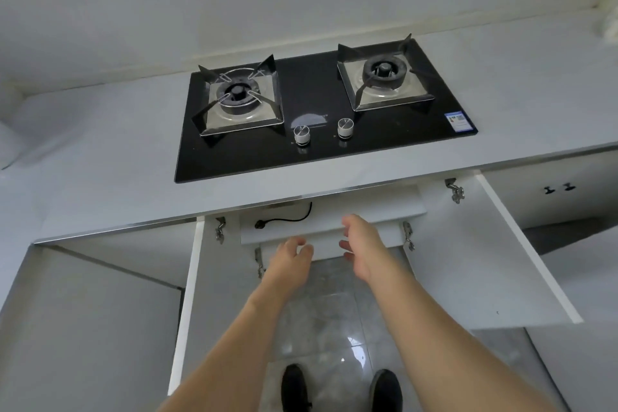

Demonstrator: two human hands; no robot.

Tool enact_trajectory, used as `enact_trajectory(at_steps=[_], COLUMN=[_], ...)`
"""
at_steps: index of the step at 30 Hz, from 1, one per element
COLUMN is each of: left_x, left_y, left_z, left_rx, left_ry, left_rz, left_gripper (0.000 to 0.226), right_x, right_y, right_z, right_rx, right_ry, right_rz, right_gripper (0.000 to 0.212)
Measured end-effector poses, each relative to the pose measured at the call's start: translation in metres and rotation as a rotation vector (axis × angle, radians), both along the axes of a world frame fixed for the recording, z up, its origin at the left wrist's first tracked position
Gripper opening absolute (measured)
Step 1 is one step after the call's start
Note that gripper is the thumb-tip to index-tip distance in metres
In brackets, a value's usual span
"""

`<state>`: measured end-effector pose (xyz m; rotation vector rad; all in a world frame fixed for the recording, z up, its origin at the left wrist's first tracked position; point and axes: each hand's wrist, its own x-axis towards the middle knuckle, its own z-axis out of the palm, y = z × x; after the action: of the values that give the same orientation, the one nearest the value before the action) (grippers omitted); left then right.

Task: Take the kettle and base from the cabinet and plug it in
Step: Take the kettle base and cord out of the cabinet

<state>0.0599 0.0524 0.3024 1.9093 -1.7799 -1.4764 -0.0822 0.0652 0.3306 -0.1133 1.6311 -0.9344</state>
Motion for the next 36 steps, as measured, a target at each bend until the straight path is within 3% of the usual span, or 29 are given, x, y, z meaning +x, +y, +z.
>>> enact_trajectory(at_steps=[7, 16, 21, 23, 25, 30, 36], left_x=[-0.004, -0.008, -0.018, -0.018, -0.014, 0.004, 0.023], left_y=[-0.029, -0.077, -0.114, -0.124, -0.129, -0.132, -0.158], left_z=[-0.114, -0.292, -0.381, -0.402, -0.415, -0.414, -0.398], left_rx=[-0.038, -0.228, -0.593, -0.741, -0.831, -0.884, -0.969], left_ry=[0.026, 0.081, -0.002, 0.018, 0.039, 0.07, -0.049], left_rz=[0.078, 0.132, 0.24, 0.247, 0.259, 0.281, 0.217], left_gripper=[0.043, 0.044, 0.039, 0.038, 0.038, 0.034, 0.034], right_x=[-0.004, 0.0, 0.0, -0.002, 0.0, 0.012, 0.023], right_y=[-0.03, -0.073, -0.107, -0.117, -0.123, -0.127, -0.155], right_z=[-0.12, -0.291, -0.381, -0.408, -0.425, -0.431, -0.427], right_rx=[-0.033, -0.16, -0.381, -0.478, -0.533, -0.615, -0.773], right_ry=[-0.001, 0.067, 0.117, 0.131, 0.131, 0.257, 0.824], right_rz=[0.015, 0.026, 0.036, 0.006, -0.009, 0.007, 0.326], right_gripper=[0.027, 0.027, 0.031, 0.038, 0.031, 0.026, 0.031])
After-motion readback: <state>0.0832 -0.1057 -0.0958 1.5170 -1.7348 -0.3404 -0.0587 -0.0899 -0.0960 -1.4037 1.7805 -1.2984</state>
